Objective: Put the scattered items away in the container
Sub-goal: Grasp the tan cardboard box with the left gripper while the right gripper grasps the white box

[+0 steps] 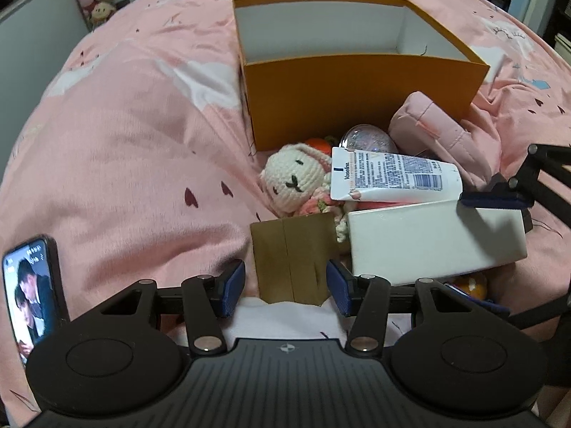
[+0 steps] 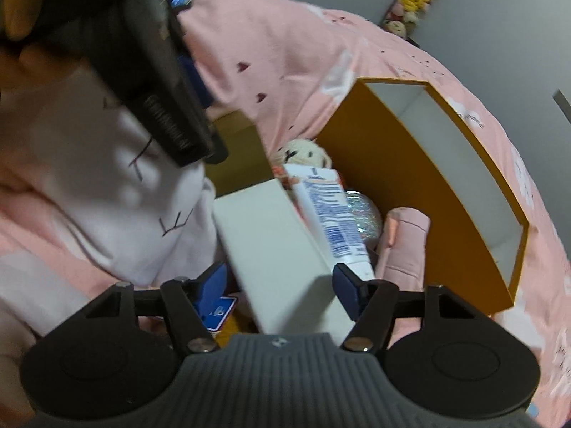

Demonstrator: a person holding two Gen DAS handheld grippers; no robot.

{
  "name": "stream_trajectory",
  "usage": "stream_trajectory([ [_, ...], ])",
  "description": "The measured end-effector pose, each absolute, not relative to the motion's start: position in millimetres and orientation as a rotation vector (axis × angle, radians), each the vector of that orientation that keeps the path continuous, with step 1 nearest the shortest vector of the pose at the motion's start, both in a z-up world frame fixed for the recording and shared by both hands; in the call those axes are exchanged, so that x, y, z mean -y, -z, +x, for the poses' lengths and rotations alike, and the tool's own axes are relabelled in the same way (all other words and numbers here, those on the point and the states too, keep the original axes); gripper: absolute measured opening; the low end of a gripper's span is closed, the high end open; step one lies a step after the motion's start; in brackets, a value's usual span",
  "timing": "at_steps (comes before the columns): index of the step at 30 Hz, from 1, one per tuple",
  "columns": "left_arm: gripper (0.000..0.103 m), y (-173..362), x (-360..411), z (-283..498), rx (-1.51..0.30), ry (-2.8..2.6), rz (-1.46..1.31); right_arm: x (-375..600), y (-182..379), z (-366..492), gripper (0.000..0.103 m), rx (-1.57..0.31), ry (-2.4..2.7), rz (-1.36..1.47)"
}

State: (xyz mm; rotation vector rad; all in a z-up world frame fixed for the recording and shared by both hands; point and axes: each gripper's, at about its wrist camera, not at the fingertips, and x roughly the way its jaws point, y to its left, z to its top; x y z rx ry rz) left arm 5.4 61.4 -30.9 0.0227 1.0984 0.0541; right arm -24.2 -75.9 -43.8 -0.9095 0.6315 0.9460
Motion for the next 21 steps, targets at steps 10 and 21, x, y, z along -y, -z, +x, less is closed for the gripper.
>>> stream_trajectory([
  [10,0.060,33,-64,5,-1.100,-0.055,0.006,61,78,-36,0.068,-0.523,-0.894,-1.125],
  [21,0.061,36,-73,8,-1.099,-0.055,-0.062,59,65,-18,0.045,-0.602,-0.902,-1.016],
])
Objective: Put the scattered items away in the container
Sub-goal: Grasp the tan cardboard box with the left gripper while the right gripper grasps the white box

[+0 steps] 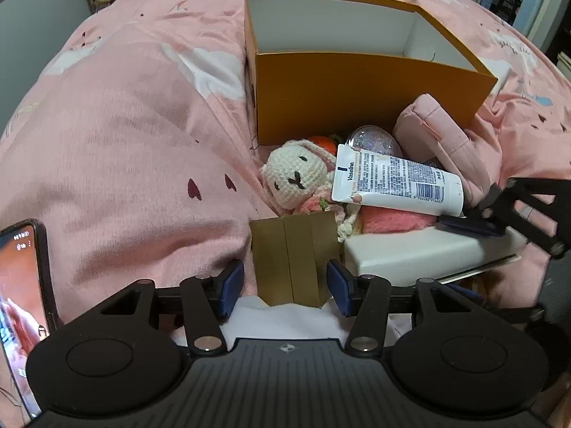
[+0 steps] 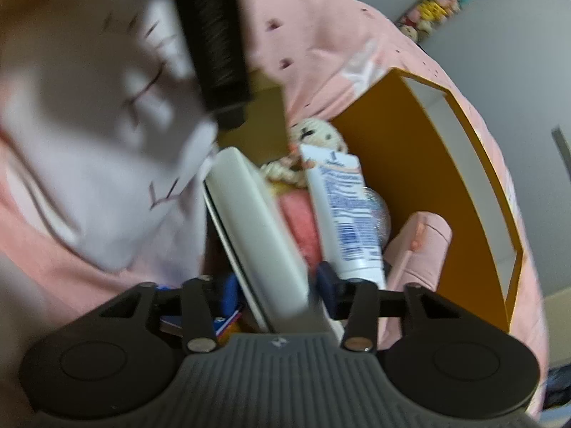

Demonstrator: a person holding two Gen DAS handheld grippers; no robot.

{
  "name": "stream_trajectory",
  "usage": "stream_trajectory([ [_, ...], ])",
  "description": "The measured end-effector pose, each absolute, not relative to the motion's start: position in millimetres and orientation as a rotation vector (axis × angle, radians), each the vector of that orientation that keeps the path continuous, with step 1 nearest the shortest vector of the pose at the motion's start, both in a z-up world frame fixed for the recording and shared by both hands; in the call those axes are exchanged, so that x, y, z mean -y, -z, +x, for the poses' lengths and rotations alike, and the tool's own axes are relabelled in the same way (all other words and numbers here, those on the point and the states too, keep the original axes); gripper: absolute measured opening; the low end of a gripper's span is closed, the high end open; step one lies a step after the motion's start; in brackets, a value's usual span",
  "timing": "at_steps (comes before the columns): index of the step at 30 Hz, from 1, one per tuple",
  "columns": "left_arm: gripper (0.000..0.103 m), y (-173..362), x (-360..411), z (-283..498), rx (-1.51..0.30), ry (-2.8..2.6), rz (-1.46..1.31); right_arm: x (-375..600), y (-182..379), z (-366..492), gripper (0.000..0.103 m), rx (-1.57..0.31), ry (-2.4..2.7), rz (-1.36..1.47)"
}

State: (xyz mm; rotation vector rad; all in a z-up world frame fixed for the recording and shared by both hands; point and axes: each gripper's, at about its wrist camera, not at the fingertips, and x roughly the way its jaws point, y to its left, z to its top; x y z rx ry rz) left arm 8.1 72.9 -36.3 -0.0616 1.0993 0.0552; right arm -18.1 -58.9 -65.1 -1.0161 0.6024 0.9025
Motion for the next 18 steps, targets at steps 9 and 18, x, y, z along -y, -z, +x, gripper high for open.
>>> stream_trajectory([
  [9,0.063,51,-74,20,-1.111,-0.060,-0.109,58,53,1,0.044,-0.687,-0.935,-0.912],
  [18,0.058,46,-73,13,-1.055,-0.058,-0.111,65,42,0,0.032,-0.696,-0.952,-0.815],
])
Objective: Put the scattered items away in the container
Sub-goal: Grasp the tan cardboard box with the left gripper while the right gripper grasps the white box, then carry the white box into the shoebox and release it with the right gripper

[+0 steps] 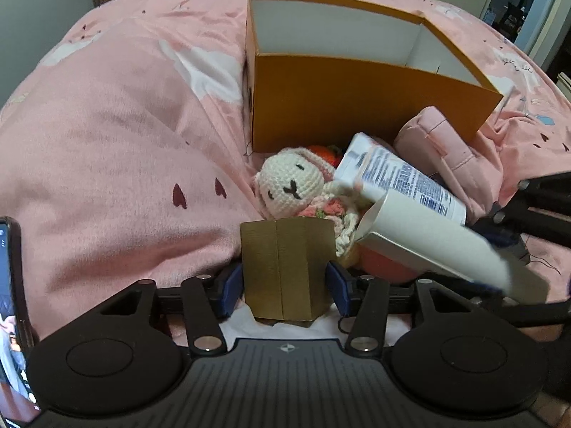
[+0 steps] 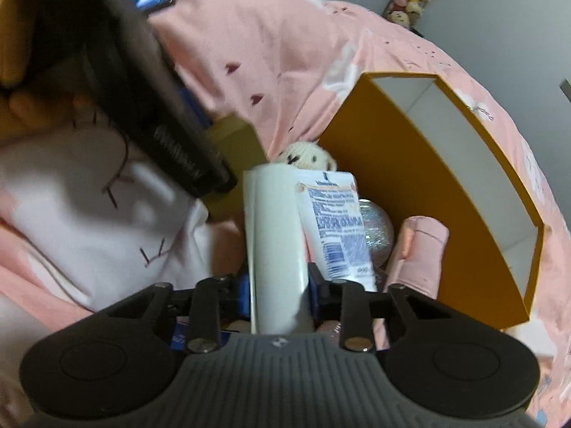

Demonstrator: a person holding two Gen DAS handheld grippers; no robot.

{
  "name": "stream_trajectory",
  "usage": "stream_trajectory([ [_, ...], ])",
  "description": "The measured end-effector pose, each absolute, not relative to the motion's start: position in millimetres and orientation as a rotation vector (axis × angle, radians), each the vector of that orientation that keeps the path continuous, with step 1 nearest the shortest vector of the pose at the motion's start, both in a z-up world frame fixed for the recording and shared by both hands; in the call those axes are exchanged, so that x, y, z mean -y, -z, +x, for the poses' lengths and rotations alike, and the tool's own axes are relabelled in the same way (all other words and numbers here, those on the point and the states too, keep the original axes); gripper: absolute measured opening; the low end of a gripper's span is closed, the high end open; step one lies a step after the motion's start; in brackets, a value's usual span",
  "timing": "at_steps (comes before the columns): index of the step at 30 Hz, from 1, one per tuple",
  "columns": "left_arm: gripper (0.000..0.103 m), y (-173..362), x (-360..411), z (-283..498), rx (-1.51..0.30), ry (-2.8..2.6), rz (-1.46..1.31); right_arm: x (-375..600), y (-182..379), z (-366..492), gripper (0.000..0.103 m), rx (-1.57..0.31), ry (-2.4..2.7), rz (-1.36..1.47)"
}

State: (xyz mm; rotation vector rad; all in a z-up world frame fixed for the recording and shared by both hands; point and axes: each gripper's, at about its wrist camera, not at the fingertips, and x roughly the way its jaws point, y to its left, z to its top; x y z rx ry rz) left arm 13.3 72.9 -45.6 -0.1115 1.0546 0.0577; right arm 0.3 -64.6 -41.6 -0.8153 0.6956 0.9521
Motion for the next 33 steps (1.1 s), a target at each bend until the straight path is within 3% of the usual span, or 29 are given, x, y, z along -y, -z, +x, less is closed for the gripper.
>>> stream_trajectory([
  [17,0.051,-15,-61,16,-0.877,-0.037,-0.086,108,-36,38,0.032,-0.706,-0.899,-0.490],
  [33,0.051,-67,-61,85,-0.693,0.032,-0.047,125,-85,124,0.032,-0.644,-0.782,-0.302],
])
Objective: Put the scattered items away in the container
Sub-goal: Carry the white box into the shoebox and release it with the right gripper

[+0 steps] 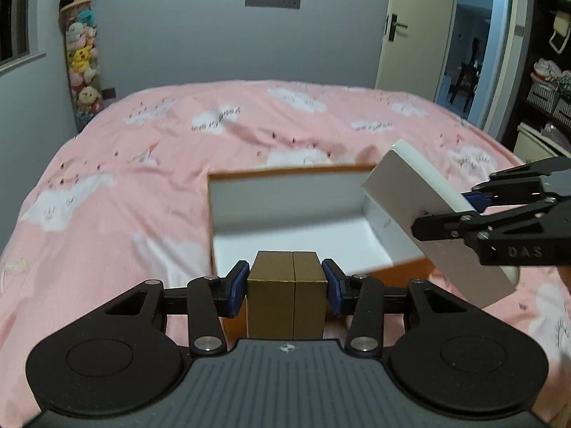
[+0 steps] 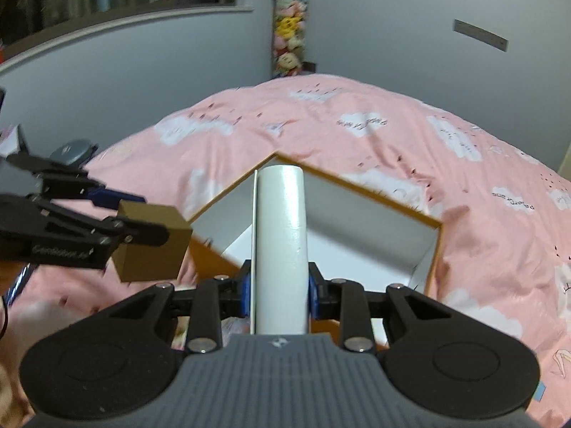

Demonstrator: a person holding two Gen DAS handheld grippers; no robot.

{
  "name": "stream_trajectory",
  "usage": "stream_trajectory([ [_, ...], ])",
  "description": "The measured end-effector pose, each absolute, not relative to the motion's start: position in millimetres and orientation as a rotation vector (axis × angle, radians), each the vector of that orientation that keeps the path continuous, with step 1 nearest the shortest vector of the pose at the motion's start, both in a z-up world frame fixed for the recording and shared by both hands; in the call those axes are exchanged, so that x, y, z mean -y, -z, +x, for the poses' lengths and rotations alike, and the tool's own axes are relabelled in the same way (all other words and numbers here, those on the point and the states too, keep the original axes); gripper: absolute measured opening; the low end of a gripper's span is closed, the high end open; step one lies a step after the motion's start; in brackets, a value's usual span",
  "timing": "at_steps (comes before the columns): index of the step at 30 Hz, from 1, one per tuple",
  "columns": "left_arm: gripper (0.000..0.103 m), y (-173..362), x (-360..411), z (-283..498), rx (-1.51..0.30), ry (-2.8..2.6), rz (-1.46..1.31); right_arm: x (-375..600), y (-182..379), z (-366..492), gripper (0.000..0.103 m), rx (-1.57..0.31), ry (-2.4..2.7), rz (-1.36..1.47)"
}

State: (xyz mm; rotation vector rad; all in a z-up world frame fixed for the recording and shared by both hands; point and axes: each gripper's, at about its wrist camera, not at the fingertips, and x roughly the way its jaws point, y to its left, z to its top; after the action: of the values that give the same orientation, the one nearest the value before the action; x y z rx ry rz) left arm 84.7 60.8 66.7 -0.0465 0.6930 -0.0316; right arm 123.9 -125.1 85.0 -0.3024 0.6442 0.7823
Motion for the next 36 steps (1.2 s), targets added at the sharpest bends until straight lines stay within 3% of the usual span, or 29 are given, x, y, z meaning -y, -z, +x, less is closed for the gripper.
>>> stream_trajectory([
  [6,0.051,-60,-62,127,-0.673,0.048,-0.044,115,-78,185,0.032,-0.689,-0.712,-0.206],
  [15,0.051,-27,-62,179,-0.745,0.067,-0.046,102,-5,278,0.032,-0.935,-0.600,-0.024],
  [36,0.051,17,-65,228,-0.857,0.097,-0.052,84,57,318,0.032,-1.191,-0.581,-0.039],
])
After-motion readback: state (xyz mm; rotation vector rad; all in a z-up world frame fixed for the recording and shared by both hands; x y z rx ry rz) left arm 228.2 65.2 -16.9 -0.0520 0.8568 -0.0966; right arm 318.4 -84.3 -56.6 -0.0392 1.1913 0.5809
